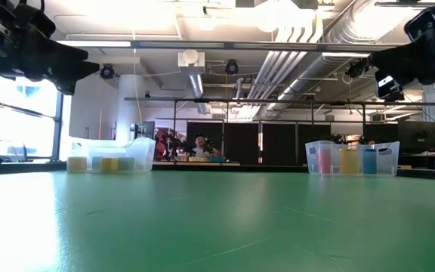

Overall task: Sort blocks by size
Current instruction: Return to Home Position

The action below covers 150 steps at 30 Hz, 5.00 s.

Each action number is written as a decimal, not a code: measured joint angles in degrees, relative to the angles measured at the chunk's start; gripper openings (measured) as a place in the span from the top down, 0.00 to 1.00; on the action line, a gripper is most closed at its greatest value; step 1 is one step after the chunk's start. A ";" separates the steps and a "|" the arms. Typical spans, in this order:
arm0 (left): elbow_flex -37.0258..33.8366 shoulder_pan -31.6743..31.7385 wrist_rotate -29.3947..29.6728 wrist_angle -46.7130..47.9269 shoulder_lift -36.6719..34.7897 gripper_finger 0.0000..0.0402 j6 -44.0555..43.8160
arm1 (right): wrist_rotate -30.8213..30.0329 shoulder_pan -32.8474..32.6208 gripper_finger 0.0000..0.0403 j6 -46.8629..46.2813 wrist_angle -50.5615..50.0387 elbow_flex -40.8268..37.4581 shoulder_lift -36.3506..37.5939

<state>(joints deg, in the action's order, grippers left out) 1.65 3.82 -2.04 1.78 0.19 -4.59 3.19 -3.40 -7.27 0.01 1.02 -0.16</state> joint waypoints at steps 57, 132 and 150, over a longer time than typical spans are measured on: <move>0.02 -0.10 1.09 0.04 1.70 1.00 5.46 | 1.28 1.79 1.00 -1.38 0.61 0.00 -1.05; 0.11 -8.00 4.09 0.22 7.87 1.00 5.71 | -2.85 1.77 1.00 -0.26 -0.48 0.00 -1.77; 0.09 -7.52 4.19 0.17 6.63 1.00 5.69 | -2.85 1.75 1.00 -0.24 -0.51 -0.01 -1.75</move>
<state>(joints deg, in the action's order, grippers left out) 1.74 -3.70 2.14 1.96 6.81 1.10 0.34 -1.65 -7.51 -0.49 1.00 -1.91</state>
